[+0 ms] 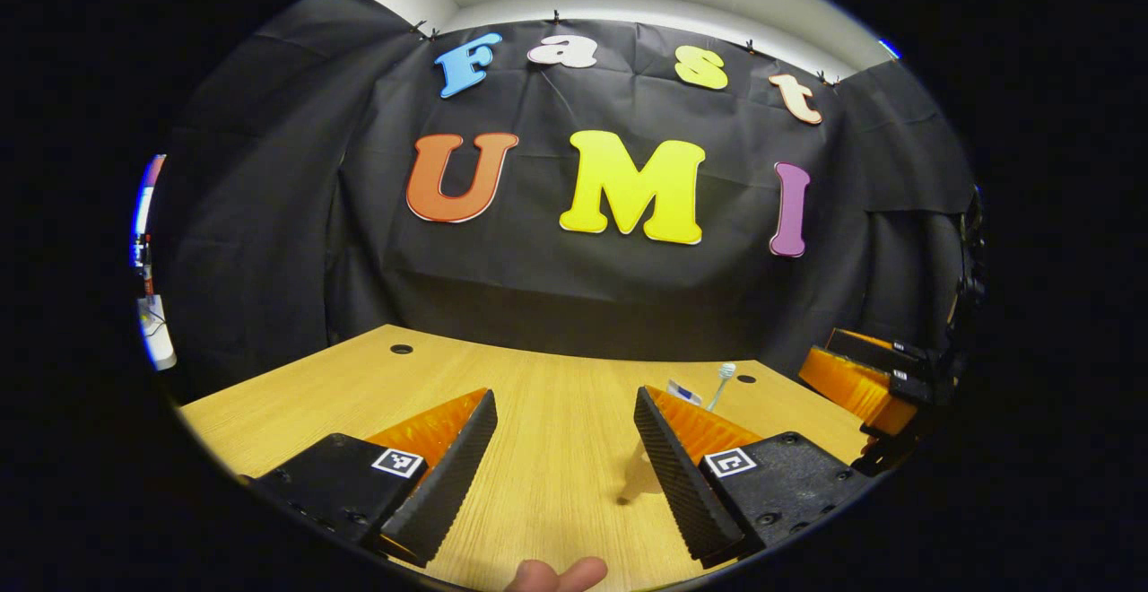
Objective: Put the toothbrush and toothpaste on the desktop into the cup, then pick up the cup and place it on the coaster on the desktop.
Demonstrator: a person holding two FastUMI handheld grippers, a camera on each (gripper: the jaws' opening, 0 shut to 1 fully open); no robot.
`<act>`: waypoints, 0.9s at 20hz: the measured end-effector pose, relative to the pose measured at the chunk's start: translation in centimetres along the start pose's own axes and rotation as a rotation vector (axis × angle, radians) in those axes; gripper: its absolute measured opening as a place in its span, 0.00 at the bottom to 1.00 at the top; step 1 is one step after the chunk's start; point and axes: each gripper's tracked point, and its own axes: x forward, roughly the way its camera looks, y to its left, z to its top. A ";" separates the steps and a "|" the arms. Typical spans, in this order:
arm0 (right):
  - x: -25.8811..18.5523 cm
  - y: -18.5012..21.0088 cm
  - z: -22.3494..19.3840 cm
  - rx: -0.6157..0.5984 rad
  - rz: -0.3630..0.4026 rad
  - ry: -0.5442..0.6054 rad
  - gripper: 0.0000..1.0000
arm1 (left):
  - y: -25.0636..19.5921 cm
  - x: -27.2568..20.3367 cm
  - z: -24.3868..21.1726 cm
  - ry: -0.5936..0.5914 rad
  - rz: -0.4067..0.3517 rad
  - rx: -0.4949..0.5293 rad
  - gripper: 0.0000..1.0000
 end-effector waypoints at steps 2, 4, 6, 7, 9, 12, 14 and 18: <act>-3.5 -0.5 -1.3 0.019 -0.015 0.019 0.92 | -1.2 0.2 1.4 0.017 -0.052 0.045 0.98; -6.7 -1.0 -2.7 0.058 -0.028 0.049 0.93 | -2.5 0.7 2.2 0.085 -0.113 0.099 0.89; -9.1 -1.6 -3.6 0.096 -0.034 0.081 0.93 | -4.0 1.5 2.8 0.179 -0.187 0.156 0.97; -10.2 -2.2 -3.8 0.096 -0.048 0.090 0.93 | -4.8 1.9 3.1 0.232 -0.232 0.184 0.98; -12.2 -3.0 -4.1 0.087 -0.068 0.098 0.95 | -5.9 2.5 2.3 0.388 -0.305 0.259 0.98; -14.9 -3.7 -4.2 0.102 -0.110 0.081 0.95 | -7.3 2.9 -0.7 0.655 -0.396 0.360 0.98; -16.0 -4.0 -4.1 0.126 -0.128 0.066 0.92 | -7.9 3.3 -3.3 0.804 -0.459 0.437 0.98; -17.1 -5.5 -4.8 0.129 -0.148 0.089 0.95 | -6.6 3.8 -7.8 1.019 -0.482 0.605 0.96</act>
